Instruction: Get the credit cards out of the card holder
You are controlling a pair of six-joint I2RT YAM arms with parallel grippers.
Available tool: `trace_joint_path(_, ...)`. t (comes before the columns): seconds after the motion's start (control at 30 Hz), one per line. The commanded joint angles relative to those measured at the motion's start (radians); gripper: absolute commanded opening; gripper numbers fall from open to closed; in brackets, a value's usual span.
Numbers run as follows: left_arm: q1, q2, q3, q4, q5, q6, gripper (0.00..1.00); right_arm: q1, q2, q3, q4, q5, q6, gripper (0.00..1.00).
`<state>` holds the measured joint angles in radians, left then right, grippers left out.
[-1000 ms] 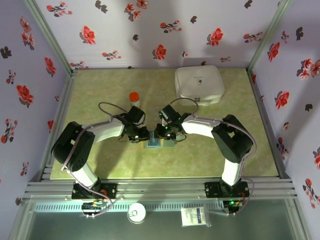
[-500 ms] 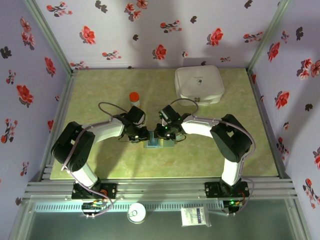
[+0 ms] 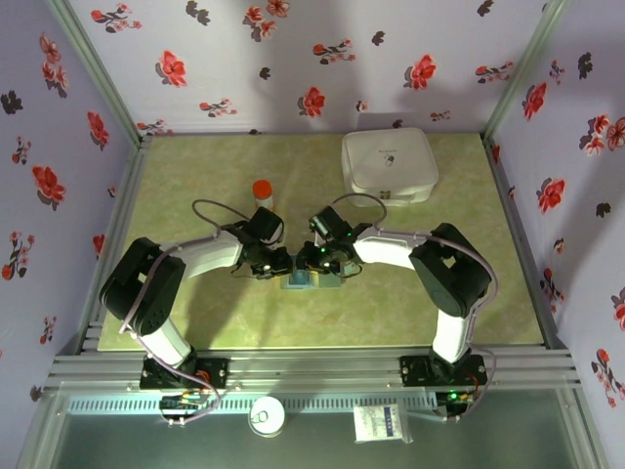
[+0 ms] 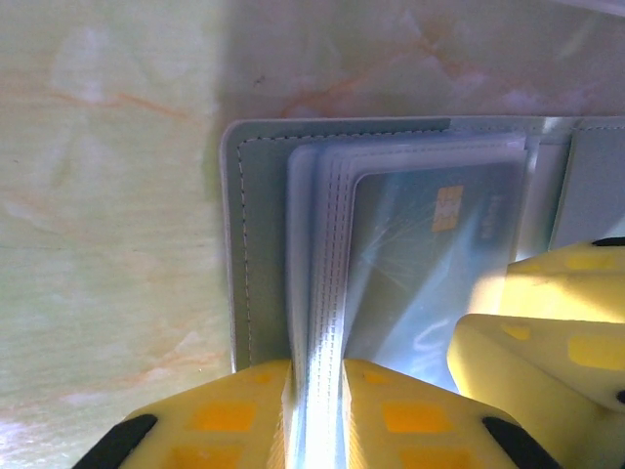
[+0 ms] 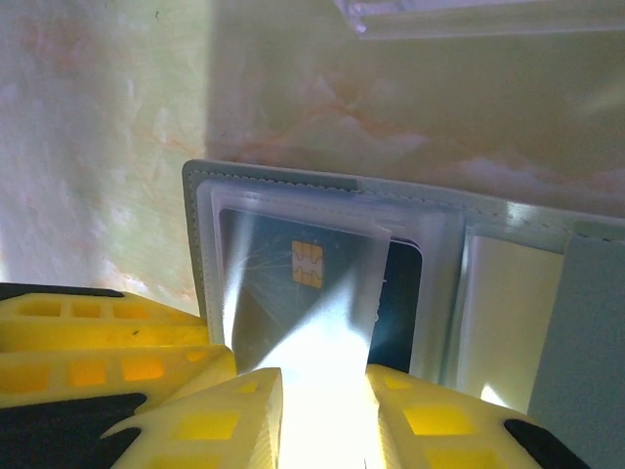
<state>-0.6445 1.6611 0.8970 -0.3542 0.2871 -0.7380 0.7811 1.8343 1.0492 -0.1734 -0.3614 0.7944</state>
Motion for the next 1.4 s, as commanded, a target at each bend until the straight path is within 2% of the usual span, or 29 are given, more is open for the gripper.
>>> trace_joint_path(0.0,-0.006,-0.013,-0.012,-0.036,-0.031,0.008,0.2,0.002,-0.025,0.004,-0.121,0.097,-0.026,0.3)
trace_joint_path(0.57,0.003,-0.091,-0.018,-0.011,-0.027,-0.004,0.25,0.004,-0.075,0.006,-0.128,0.107,-0.03,0.32)
trace_joint_path(0.7,0.008,-0.079,-0.004,-0.004,-0.024,0.004,0.22,0.006,-0.092,-0.005,-0.108,0.104,-0.023,0.32)
trace_joint_path(0.9,0.009,-0.025,-0.003,0.02,0.008,0.009,0.1,0.004,-0.074,-0.01,-0.067,0.074,-0.004,0.32)
trace_joint_path(1.37,0.013,0.003,-0.013,0.002,-0.003,0.017,0.06,0.004,-0.024,-0.012,-0.025,0.034,0.015,0.32)
